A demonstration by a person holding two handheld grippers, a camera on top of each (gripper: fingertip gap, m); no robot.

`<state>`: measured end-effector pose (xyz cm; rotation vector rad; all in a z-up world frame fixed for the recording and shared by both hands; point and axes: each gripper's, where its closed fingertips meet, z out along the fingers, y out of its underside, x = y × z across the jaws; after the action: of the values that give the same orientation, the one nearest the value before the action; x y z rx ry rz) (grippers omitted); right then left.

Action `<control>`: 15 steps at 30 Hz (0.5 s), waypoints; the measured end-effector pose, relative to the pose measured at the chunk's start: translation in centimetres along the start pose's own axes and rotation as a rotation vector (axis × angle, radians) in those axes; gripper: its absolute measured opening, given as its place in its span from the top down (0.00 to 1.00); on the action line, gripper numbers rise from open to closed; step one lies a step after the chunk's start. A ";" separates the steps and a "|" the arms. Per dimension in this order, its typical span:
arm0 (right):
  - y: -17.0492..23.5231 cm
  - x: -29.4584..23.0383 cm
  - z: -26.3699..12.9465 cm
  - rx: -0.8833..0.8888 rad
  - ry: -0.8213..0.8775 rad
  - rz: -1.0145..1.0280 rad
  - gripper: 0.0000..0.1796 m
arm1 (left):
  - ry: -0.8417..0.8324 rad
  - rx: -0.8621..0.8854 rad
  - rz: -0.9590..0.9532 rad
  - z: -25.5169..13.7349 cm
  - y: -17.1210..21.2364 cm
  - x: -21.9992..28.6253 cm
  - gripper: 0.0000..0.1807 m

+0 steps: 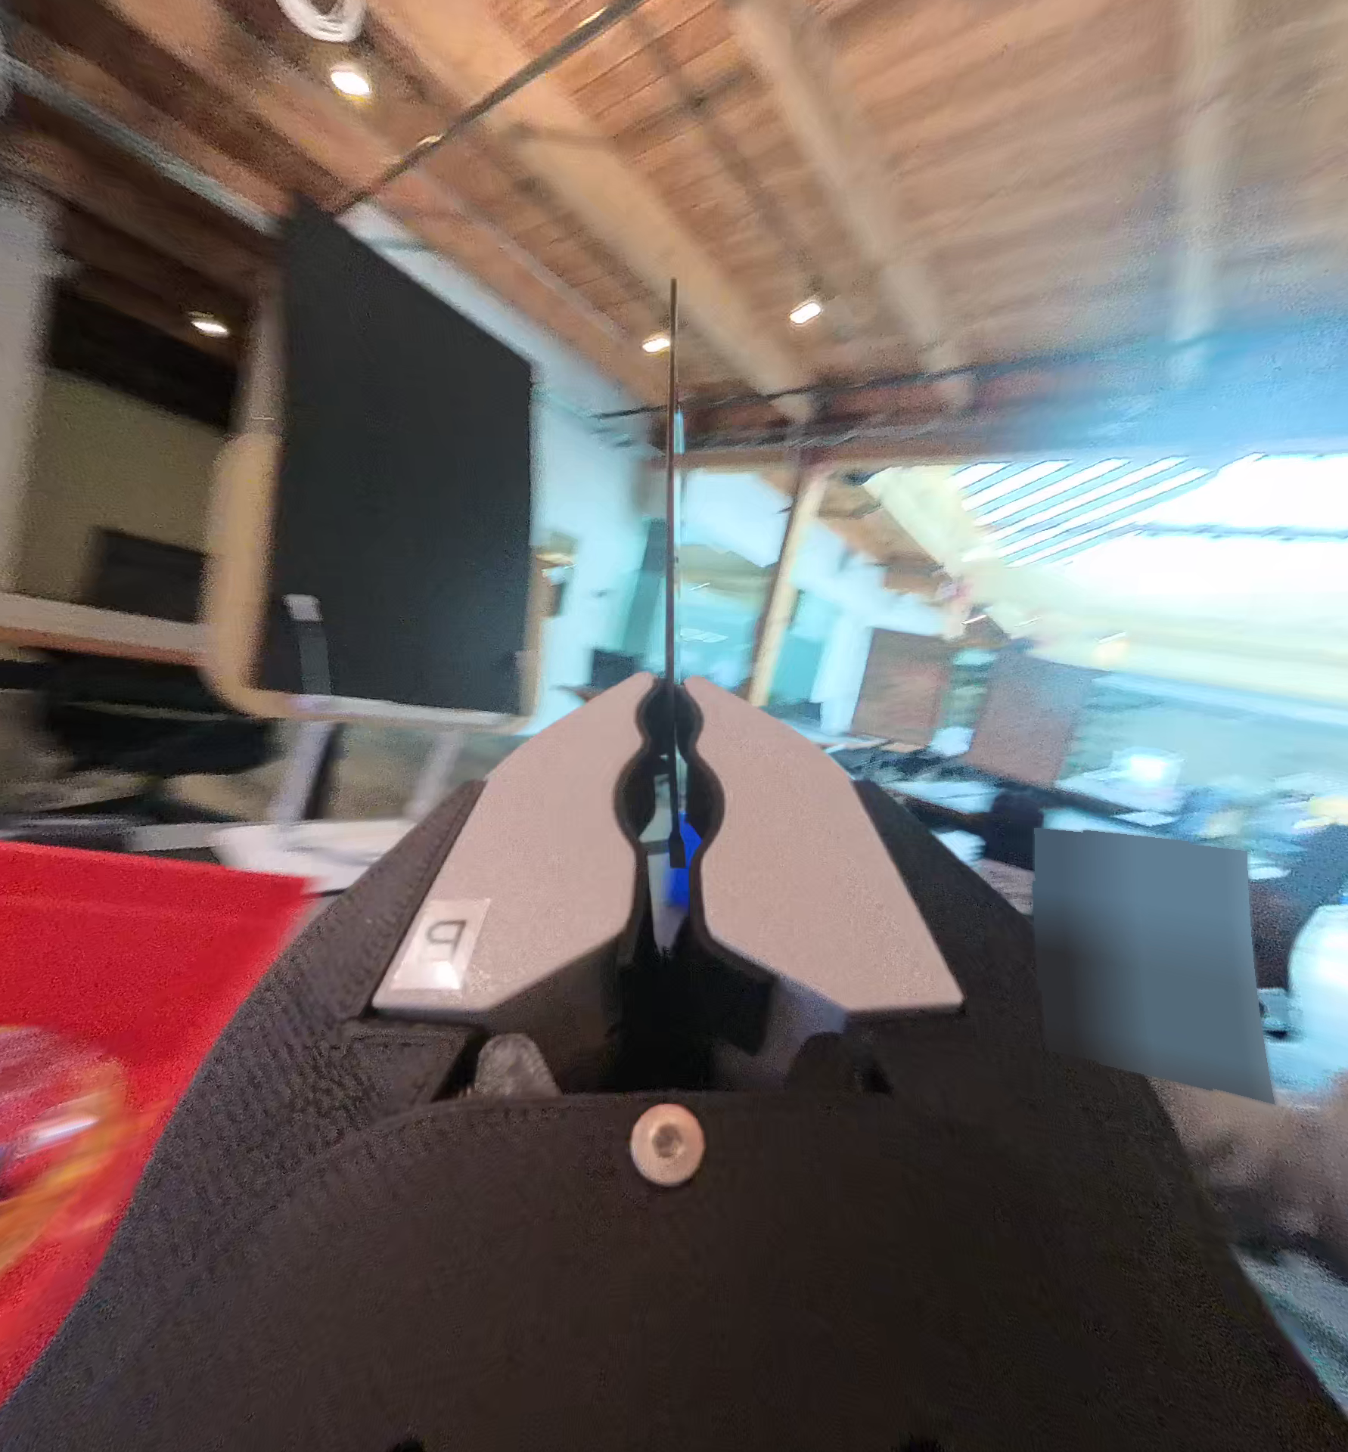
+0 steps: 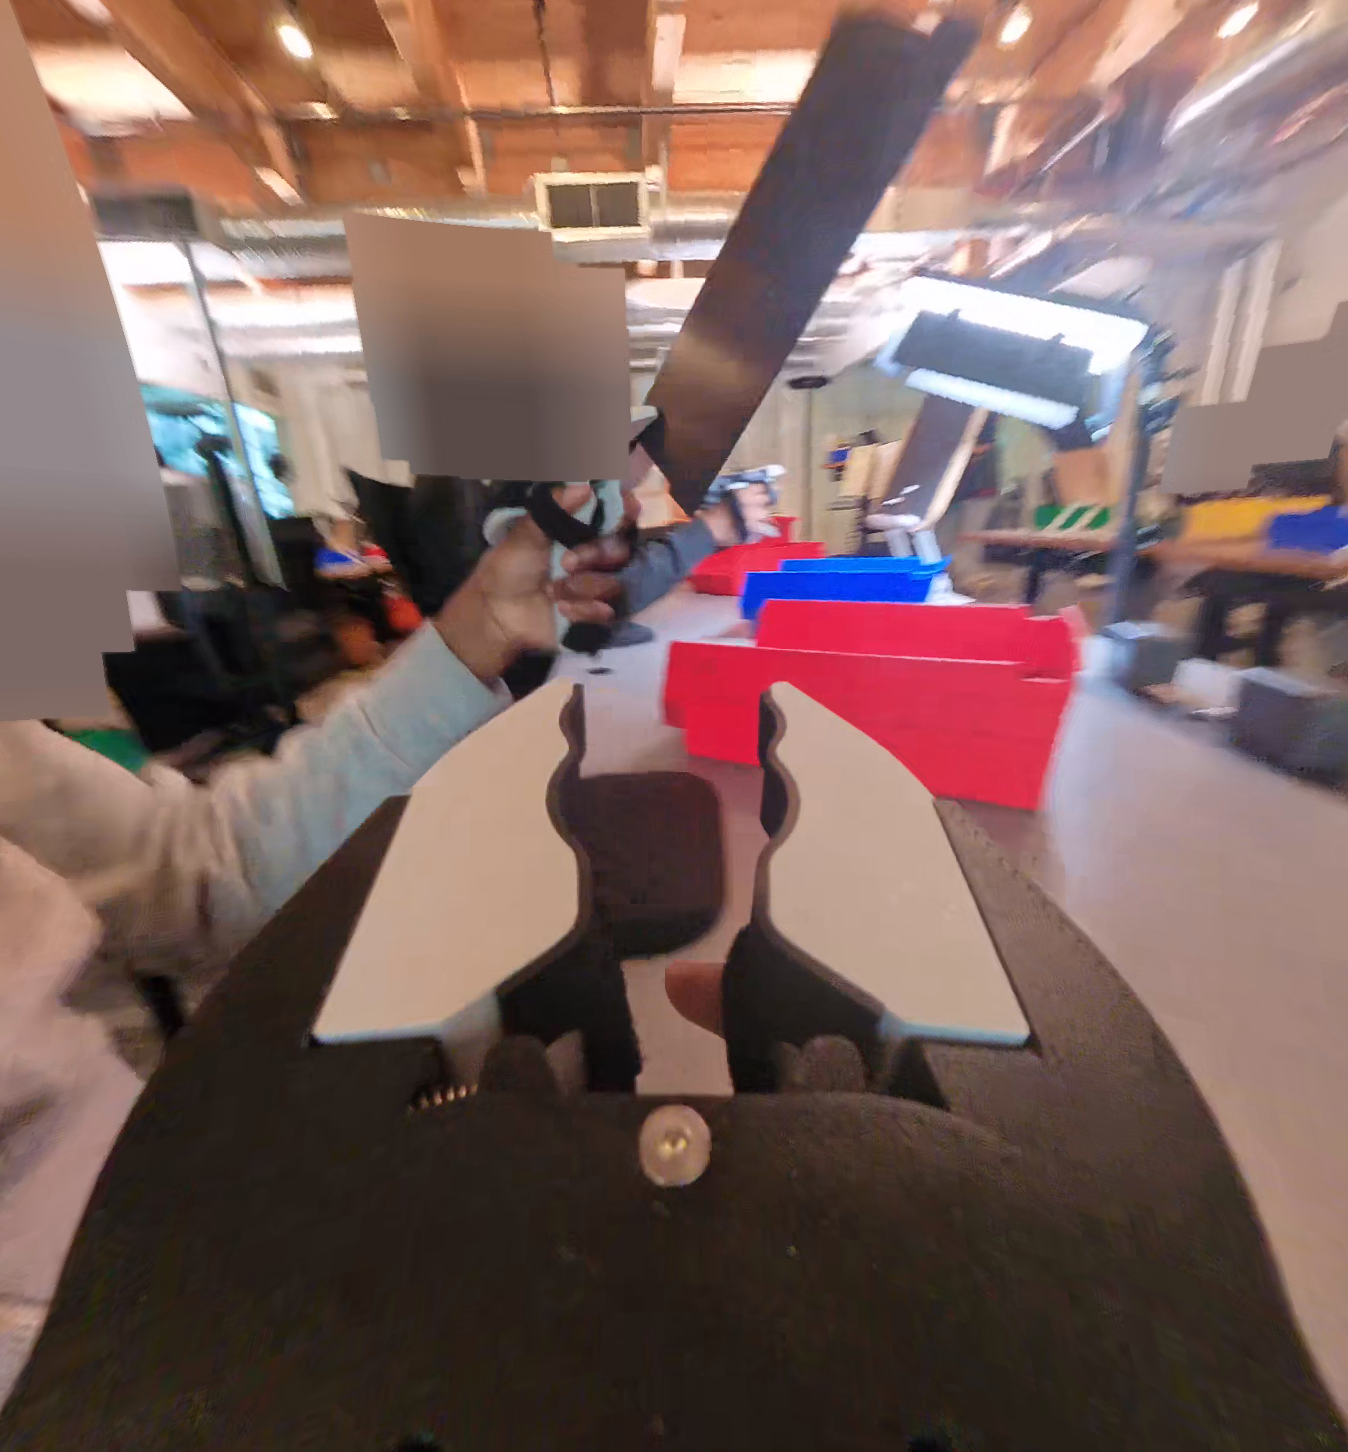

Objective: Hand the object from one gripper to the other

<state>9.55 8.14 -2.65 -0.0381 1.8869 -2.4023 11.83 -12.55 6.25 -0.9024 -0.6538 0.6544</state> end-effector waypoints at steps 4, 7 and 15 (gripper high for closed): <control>-0.4 -1.7 3.6 0.057 -0.155 0.246 0.71 | 0.195 0.110 -0.232 2.0 4.8 6.9 0.99; -1.3 -2.5 4.3 0.121 -0.219 0.330 0.72 | 0.248 0.146 -0.393 3.0 8.9 9.5 0.99; -0.6 -3.1 3.5 0.086 -0.221 0.241 0.99 | 0.289 0.028 -0.471 4.0 13.6 11.5 0.84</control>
<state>12.90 5.12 -1.09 -0.0640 1.5925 -2.2143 12.95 4.17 -0.92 -0.7604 -0.5670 0.1078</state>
